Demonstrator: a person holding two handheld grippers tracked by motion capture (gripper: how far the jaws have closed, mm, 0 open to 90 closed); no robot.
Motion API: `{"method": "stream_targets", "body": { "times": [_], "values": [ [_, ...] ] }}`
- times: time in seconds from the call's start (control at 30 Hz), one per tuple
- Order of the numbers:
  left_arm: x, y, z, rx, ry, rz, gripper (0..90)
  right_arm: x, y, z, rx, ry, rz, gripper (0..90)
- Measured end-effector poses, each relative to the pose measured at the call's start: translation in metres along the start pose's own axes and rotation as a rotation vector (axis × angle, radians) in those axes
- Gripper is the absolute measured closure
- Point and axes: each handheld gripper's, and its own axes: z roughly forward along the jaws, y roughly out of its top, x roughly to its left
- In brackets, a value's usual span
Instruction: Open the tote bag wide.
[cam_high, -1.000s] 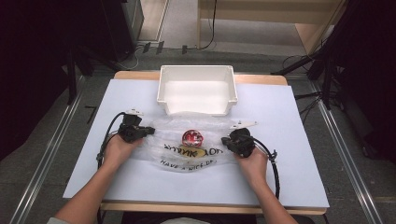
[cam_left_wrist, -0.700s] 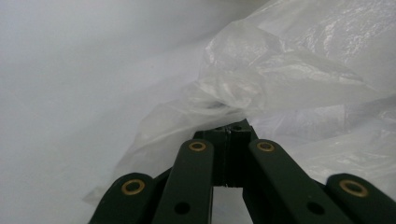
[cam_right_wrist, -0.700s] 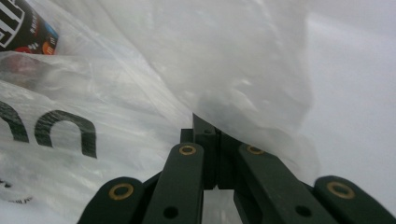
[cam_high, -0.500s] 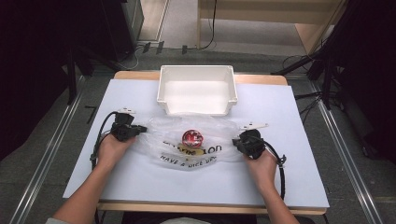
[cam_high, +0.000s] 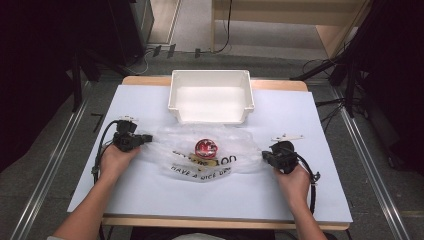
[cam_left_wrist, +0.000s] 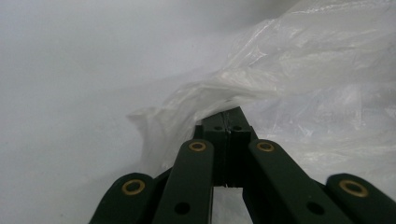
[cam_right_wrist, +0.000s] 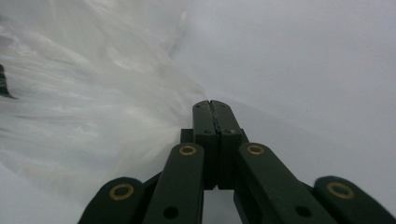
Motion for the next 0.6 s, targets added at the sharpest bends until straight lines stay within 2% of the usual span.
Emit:
{"method": "stream_targets", "body": {
  "times": [0.03, 0.1, 0.13, 0.17, 0.2, 0.23, 0.27, 0.4, 0.43, 0.47, 0.5, 0.53, 0.57, 0.6],
  "values": [
    [0.000, 0.000, -0.001, 0.007, -0.001, 0.015, 90.0, 0.001, 0.001, 0.000, 0.004, -0.001, -0.001, 90.0],
    [-0.002, 0.001, -0.002, 0.007, -0.012, 0.011, 90.0, 0.001, 0.002, 0.000, 0.013, 0.011, 0.001, 90.0],
    [-0.005, 0.002, -0.005, -0.002, -0.033, 0.010, 90.0, 0.002, 0.002, -0.002, 0.007, 0.027, 0.000, 90.0],
    [-0.008, 0.002, -0.007, -0.013, -0.037, 0.024, 90.0, 0.004, 0.004, -0.005, -0.021, 0.047, 0.008, 90.0],
    [-0.013, 0.003, -0.012, -0.026, -0.030, 0.057, 90.0, 0.005, 0.006, -0.009, -0.035, 0.055, 0.007, 90.0],
    [-0.019, 0.005, -0.018, -0.042, -0.001, 0.098, 90.0, 0.010, 0.010, -0.017, -0.074, 0.061, -0.017, 90.0],
    [-0.021, 0.005, -0.021, -0.044, -0.001, 0.111, 90.0, 0.012, 0.011, -0.020, -0.084, 0.056, -0.030, 90.0],
    [-0.026, 0.007, -0.039, -0.084, -0.037, 0.105, 90.0, 0.017, 0.013, -0.032, -0.126, 0.071, -0.039, 90.0],
    [-0.026, 0.007, -0.039, -0.084, -0.037, 0.105, 90.0, 0.017, 0.015, -0.036, -0.135, 0.073, -0.046, 90.0],
    [-0.030, 0.009, -0.049, -0.102, -0.047, 0.112, 90.0, 0.019, 0.016, -0.039, -0.148, 0.081, -0.044, 90.0],
    [-0.030, 0.009, -0.049, -0.102, -0.047, 0.112, 90.0, 0.019, 0.016, -0.039, -0.148, 0.081, -0.044, 90.0],
    [-0.033, 0.012, -0.060, -0.114, -0.045, 0.122, 90.0, 0.022, 0.020, -0.045, -0.168, 0.098, -0.056, 90.0],
    [-0.033, 0.012, -0.060, -0.114, -0.045, 0.122, 90.0, 0.025, 0.022, -0.047, -0.172, 0.101, -0.062, 90.0],
    [-0.035, 0.016, -0.071, -0.135, -0.060, 0.115, 90.0, 0.027, 0.023, -0.048, -0.175, 0.106, -0.072, 90.0]
  ]
}}
